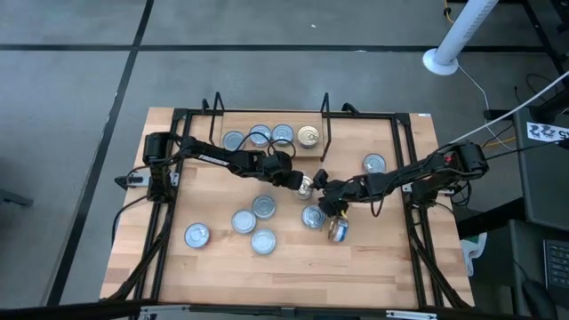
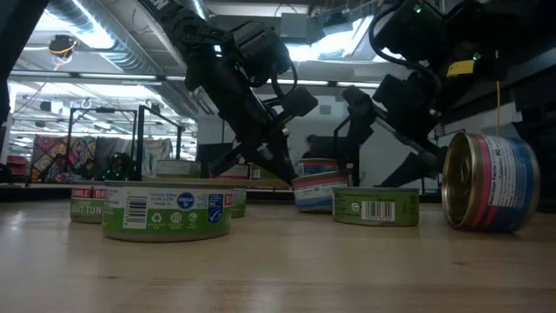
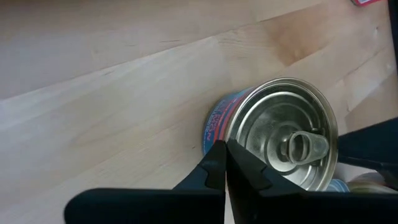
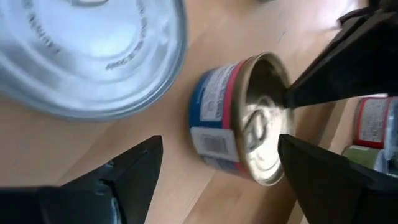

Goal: Stack canned seafood by type on shelf
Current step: Stack the blue-pink tuna can on top of the blue-pink tuna can on the shelf

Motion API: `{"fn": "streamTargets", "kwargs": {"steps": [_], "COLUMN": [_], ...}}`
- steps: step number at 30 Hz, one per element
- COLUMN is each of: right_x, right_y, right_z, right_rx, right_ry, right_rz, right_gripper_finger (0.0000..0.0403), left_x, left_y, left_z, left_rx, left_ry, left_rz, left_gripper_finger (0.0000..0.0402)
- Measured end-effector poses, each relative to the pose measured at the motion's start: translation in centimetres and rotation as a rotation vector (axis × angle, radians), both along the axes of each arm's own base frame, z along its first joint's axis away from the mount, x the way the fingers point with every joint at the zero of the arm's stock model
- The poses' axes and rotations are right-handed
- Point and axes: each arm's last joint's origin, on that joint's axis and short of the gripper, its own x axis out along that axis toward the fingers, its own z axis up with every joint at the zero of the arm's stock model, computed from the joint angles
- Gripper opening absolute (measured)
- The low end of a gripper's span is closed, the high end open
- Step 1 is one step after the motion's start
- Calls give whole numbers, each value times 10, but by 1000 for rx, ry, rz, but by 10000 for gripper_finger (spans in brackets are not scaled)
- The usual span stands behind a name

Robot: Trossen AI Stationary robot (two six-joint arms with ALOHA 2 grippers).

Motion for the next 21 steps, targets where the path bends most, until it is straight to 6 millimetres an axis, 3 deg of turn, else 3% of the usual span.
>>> {"fn": "streamTargets", "kwargs": {"steps": [17, 21], "right_x": [2, 5], "right_y": [0, 0], "right_z": [2, -5], "right_rx": [-9, -48], "right_ry": [-24, -6], "right_rz": [25, 30], "right_gripper_finger": [321, 321], "left_x": [-1, -1], "left_y": [0, 0], "left_z": [-1, -1], "left_rx": [1, 1], "left_ry": [7, 7], "left_rz": [-3, -3], "left_gripper_finger": [0, 0]}}
